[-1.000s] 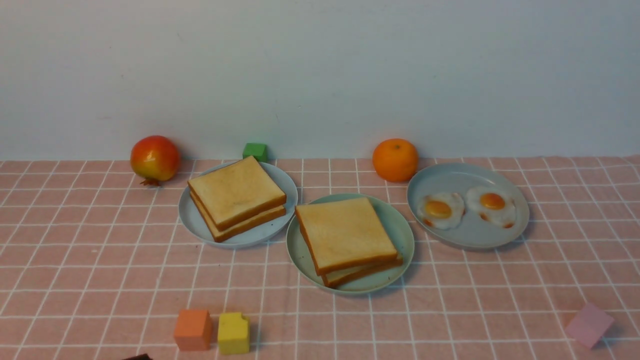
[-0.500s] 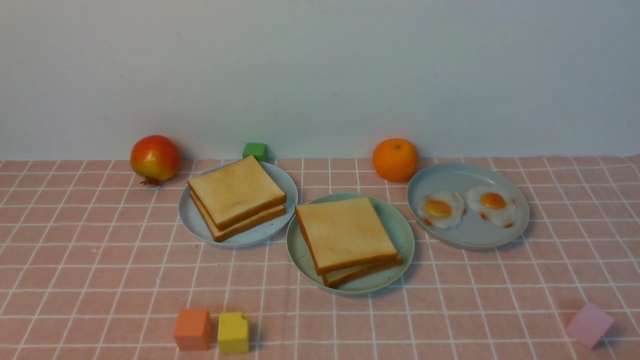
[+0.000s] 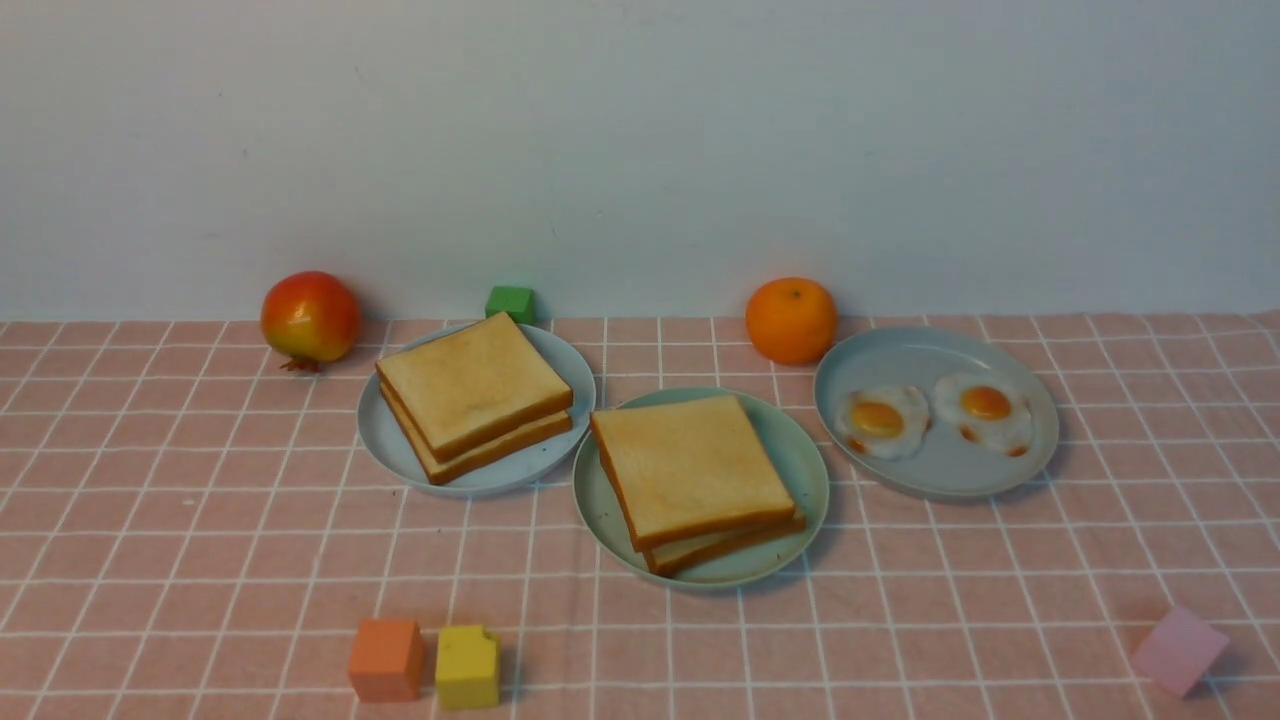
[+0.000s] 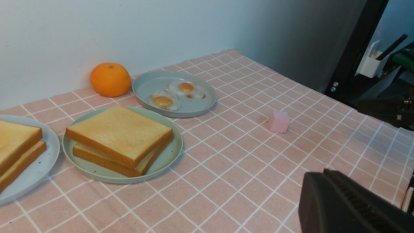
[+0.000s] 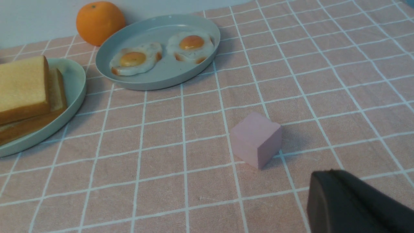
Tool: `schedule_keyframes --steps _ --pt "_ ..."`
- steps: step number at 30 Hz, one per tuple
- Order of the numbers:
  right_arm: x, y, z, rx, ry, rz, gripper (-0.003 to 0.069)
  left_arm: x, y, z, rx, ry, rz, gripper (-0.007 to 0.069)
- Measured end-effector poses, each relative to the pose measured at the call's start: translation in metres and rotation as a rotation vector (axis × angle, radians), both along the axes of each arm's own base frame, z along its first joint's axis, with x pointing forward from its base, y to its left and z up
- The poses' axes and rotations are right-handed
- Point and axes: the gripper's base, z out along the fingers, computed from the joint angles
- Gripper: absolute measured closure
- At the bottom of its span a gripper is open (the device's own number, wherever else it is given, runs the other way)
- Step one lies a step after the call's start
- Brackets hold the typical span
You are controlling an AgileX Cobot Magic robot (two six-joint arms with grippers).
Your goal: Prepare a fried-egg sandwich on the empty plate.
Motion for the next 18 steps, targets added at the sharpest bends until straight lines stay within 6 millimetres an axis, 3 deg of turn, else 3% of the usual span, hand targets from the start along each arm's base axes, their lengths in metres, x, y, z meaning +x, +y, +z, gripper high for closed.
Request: schedule_keyframes --steps 10,14,18 --pt "0.000 0.000 0.000 -0.002 0.000 0.000 0.0654 0.001 0.001 0.002 -0.015 -0.021 0.015 0.0612" --pt "0.000 0.000 0.000 -0.002 0.000 0.000 0.0651 0.005 0.008 0.008 -0.031 -0.099 0.111 0.0612" --pt "0.000 0.000 0.000 -0.003 0.000 0.001 0.0648 0.005 0.030 0.001 -0.048 -0.176 0.364 0.0612"
